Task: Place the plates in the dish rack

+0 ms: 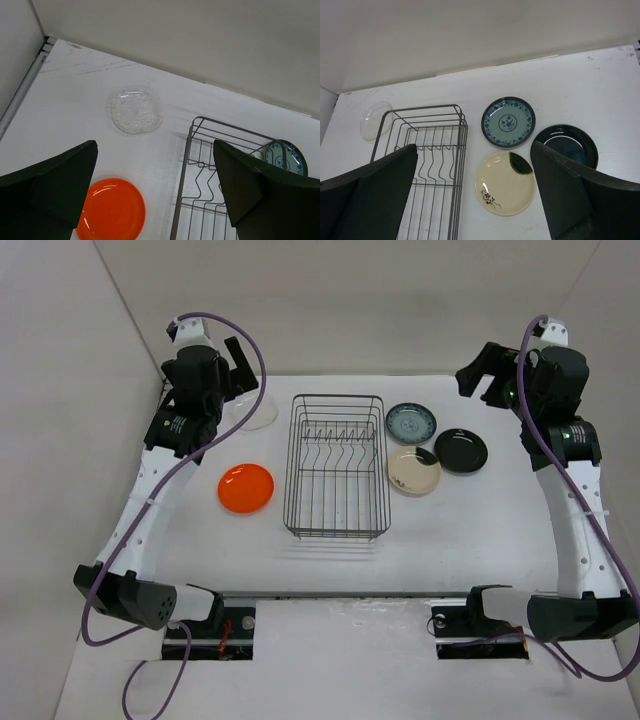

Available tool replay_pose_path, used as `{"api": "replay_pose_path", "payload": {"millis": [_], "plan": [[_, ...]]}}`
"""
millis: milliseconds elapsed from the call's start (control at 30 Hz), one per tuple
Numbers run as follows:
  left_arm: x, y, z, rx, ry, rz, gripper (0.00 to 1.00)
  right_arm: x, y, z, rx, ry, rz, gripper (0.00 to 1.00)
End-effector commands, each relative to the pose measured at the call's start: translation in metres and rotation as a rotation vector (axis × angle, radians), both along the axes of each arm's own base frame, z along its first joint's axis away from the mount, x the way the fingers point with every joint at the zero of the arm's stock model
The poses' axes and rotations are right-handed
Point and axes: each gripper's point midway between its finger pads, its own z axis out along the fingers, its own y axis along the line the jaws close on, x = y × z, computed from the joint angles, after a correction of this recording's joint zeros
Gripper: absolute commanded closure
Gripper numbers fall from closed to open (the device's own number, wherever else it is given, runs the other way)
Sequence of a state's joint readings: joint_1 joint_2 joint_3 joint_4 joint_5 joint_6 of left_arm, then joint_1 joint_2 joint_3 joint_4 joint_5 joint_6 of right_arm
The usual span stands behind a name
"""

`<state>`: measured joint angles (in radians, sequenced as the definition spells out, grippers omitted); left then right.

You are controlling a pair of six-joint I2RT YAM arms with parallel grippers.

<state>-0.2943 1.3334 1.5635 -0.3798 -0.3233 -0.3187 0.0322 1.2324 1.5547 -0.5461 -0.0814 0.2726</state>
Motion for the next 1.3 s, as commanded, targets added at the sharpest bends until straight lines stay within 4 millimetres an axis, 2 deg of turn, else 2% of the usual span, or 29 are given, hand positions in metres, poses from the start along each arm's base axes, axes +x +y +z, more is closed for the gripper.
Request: {"api": "replay_pose_path", "payload": {"millis": [0, 200, 300, 367, 400, 433, 533, 567, 600, 633, 667, 700, 733, 767, 833, 900, 933, 1000, 1100, 1267], "plan": [[-0.002, 0.005, 0.018, -0.015, -0.065, 0.021, 0.00, -0.004, -0.007, 0.026, 0.005, -0.067, -0.037, 0.00], [-0.005, 0.003, 0.017, -0.018, -0.064, 0.008, 0.00, -0.005, -0.013, 0.028, -0.002, -0.067, -0.073, 0.00], [-0.005, -0.001, 0.016, -0.016, -0.062, -0.021, 0.00, 0.000, -0.024, 0.016, -0.005, -0.061, -0.139, 0.00], [-0.007, -0.002, 0.020, -0.021, -0.070, -0.030, 0.00, 0.004, -0.032, -0.001, -0.014, -0.036, -0.175, 0.00], [-0.006, -0.004, 0.018, -0.023, -0.069, -0.039, 0.00, 0.004, -0.038, -0.001, -0.012, -0.035, -0.185, 0.00], [-0.006, -0.004, 0.018, -0.023, -0.069, -0.039, 0.00, 0.019, -0.039, -0.026, 0.005, 0.031, -0.175, 0.00], [-0.007, -0.005, 0.018, -0.025, -0.069, -0.048, 0.00, 0.036, -0.049, -0.065, 0.127, 0.126, -0.133, 0.03], [-0.007, -0.007, 0.018, -0.027, -0.068, -0.057, 0.00, 0.035, -0.060, -0.068, 0.151, 0.103, -0.165, 0.03], [-0.009, -0.006, 0.017, -0.018, -0.068, -0.059, 0.00, 0.033, -0.088, -0.075, 0.186, 0.083, -0.237, 0.03], [-0.009, -0.006, 0.010, -0.015, -0.054, -0.059, 0.00, 0.032, -0.102, -0.100, 0.239, 0.088, -0.254, 0.04], [-0.013, -0.005, 0.015, -0.009, -0.067, -0.061, 0.00, 0.030, -0.110, -0.111, 0.319, 0.091, -0.252, 0.04], [-0.013, -0.004, 0.016, -0.012, -0.077, -0.061, 0.00, 0.029, -0.107, -0.125, 0.375, 0.113, -0.186, 0.04], [-0.015, -0.006, 0.018, -0.018, -0.090, -0.073, 0.00, 0.028, -0.122, -0.139, 0.390, 0.131, -0.216, 0.06], [-0.015, -0.008, 0.018, -0.020, -0.090, -0.082, 0.00, 0.030, -0.123, -0.163, 0.409, 0.187, -0.225, 0.06], [-0.013, -0.014, 0.015, -0.026, -0.079, -0.115, 0.00, 0.027, -0.137, -0.186, 0.431, 0.232, -0.268, 0.07], [-0.011, -0.019, 0.016, -0.031, -0.078, -0.136, 0.00, 0.021, -0.145, -0.219, 0.483, 0.300, -0.312, 0.07], [-0.009, -0.019, 0.009, -0.026, -0.057, -0.136, 0.00, 0.018, -0.148, -0.229, 0.493, 0.322, -0.326, 0.07], [-0.010, -0.019, 0.012, -0.026, -0.058, -0.136, 0.00, 0.020, -0.150, -0.250, 0.486, 0.364, -0.324, 0.07], [-0.015, -0.018, 0.019, -0.032, -0.082, -0.136, 0.00, 0.019, -0.158, -0.267, 0.490, 0.400, -0.349, 0.08], [-0.017, -0.020, 0.020, -0.038, -0.090, -0.154, 0.00, 0.030, -0.170, -0.291, 0.506, 0.470, -0.372, 0.12]]}}
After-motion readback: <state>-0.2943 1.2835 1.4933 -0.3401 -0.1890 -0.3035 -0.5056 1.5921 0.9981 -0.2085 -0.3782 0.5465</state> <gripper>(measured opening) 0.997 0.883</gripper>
